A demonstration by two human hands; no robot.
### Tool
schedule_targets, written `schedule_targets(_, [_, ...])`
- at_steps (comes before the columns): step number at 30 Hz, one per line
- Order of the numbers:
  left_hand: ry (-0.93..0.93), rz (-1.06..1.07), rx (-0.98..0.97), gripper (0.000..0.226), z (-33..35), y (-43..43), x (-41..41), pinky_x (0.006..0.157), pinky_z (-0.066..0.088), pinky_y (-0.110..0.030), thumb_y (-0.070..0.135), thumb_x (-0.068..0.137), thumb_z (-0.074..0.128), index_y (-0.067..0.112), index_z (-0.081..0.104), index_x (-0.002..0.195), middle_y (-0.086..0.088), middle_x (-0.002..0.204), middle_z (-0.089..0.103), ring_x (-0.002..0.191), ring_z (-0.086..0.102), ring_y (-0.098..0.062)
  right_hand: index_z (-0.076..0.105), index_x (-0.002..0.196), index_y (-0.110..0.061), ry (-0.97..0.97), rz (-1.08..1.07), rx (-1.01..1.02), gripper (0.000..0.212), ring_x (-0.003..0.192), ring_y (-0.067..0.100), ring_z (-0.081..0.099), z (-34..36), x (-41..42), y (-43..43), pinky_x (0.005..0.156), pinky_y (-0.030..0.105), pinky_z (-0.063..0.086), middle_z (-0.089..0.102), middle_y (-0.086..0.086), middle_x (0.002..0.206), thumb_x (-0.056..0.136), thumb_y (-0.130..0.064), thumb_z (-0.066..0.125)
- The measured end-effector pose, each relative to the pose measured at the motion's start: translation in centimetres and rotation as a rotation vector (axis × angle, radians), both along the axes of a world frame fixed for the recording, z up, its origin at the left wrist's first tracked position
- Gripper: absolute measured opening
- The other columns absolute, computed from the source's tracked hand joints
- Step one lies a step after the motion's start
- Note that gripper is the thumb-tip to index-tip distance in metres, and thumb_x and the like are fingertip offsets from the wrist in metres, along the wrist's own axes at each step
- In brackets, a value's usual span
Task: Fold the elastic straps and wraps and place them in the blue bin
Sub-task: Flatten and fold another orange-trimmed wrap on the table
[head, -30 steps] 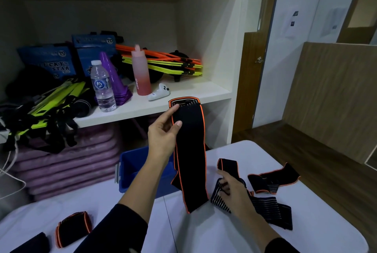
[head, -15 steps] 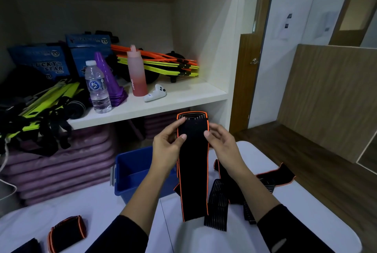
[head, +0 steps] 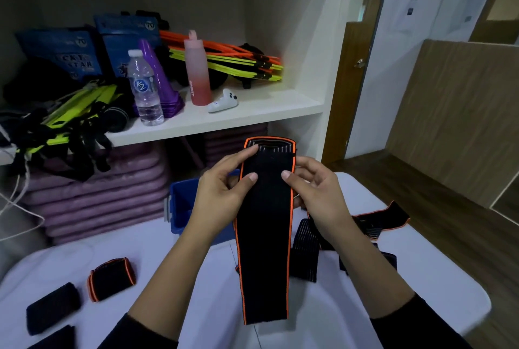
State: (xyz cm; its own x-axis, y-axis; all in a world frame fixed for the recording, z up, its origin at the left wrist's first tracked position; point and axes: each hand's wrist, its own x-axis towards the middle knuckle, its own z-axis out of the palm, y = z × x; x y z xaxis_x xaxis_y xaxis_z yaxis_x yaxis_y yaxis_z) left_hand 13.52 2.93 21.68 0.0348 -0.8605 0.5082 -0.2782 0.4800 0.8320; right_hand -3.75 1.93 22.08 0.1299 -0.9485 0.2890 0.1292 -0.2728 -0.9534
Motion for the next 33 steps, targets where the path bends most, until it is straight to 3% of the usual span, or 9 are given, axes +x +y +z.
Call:
schedule_targets(6, [-0.049,0.047,0.256,0.05,-5.8,-0.2,1.7,0.066,0.052,-0.026,0.008,0.083,0.064,0.045,0.059,0.115,0.014,0.113,0.063,0.055,0.046,-0.009,0.06,0.103,-0.005,0.111,-0.016,0.197,0.016,0.062,0.019,0.065,-6.5,1.7,-1.1,0.045,0.027,0.052,0.063,0.012,0.078,0.087,-0.006,0.061])
schedule_targets(11, [-0.229,0.087,0.531,0.057,-14.6,-0.6,1.4,0.052,0.035,-0.006,-0.005,0.077,0.061,0.029,0.059,0.123,-0.009,0.097,0.064,0.045,0.047,0.002,0.061,0.083,-0.011,0.327,-0.18,0.389,0.011,0.051,0.015,0.056,-17.4,2.8,-1.4,0.045,0.028,0.05,0.056,-0.005,0.052,0.081,-0.001,0.065])
schedule_targets(13, [-0.225,0.076,0.58,0.063,-17.5,-1.0,0.8,0.057,0.038,-0.006,-0.013,0.075,0.055,0.028,0.057,0.122,-0.009,0.113,0.063,0.061,0.059,-0.003,0.062,0.083,-0.012,0.383,-0.247,0.414,0.013,0.049,0.001,0.054,-20.4,3.1,-1.6,0.059,0.024,0.049,0.053,-0.008,0.046,0.079,0.0,0.066])
schedule_targets(16, [-0.23,0.096,0.612,0.07,-20.7,-2.3,0.2,0.081,0.047,-0.02,-0.016,0.071,0.051,0.028,0.055,0.125,-0.002,0.122,0.059,0.102,0.058,-0.035,0.062,0.093,-0.01,0.46,-0.281,0.423,0.014,0.059,-0.008,0.056,-22.3,3.2,-2.4,0.059,0.003,0.037,0.054,-0.013,0.059,0.08,-0.004,0.064])
schedule_targets(19, [-0.299,0.11,0.608,0.074,-22.5,-4.1,-0.3,0.09,0.045,-0.027,-0.016,0.069,0.049,0.027,0.053,0.128,0.002,0.125,0.057,0.105,0.057,-0.032,0.058,0.086,-0.017,0.483,-0.292,0.434,0.016,0.059,-0.01,0.055,-23.5,3.0,-4.1,0.06,0.004,0.038,0.049,-0.013,0.049,0.082,-0.002,0.062])
schedule_targets(22, [-0.329,0.101,0.605,0.076,-23.9,-6.3,-0.7,0.1,0.043,-0.029,-0.015,0.067,0.048,0.027,0.051,0.13,0.003,0.129,0.054,0.117,0.052,-0.018,0.055,0.075,-0.025,0.572,-0.342,0.46,0.017,0.062,0.004,0.053,-24.8,2.9,-6.4,0.064,0.02,0.041,0.05,-0.013,0.053,0.082,-0.012,0.064])
schedule_targets(23, [-0.337,0.1,0.615,0.075,-24.4,-7.2,-0.8,0.104,0.041,-0.03,-0.013,0.067,0.049,0.027,0.05,0.131,0.003,0.132,0.053,0.121,0.049,-0.016,0.061,0.082,-0.021,0.608,-0.36,0.46,0.006,0.069,0.012,0.056,-25.3,2.9,-7.1,0.067,0.023,0.04,0.055,-0.011,0.062,0.083,-0.016,0.063])
schedule_targets(28, [-0.449,0.073,0.742,0.072,-27.3,-10.3,-1.0,0.104,0.028,-0.021,0.001,0.076,0.054,0.029,0.036,0.14,0.003,0.14,0.046,0.125,0.038,-0.023,0.062,0.109,-0.006,0.691,-0.351,0.517,0.026,0.084,0.025,0.065,-27.2,3.4,-10.0,0.071,0.026,0.047,0.069,0.009,0.087,0.084,-0.011,0.059])
schedule_targets(33, [-0.556,0.049,0.756,0.073,-28.1,-10.1,-0.6,0.1,0.03,-0.026,0.008,0.08,0.058,0.028,0.027,0.143,0.004,0.14,0.041,0.115,0.036,-0.025,0.039,0.138,-0.006,0.628,-0.299,0.552,0.06,0.083,0.025,0.066,-28.1,3.5,-10.0,0.083,0.038,0.055,0.065,0.013,0.101,0.081,0.003,0.055])
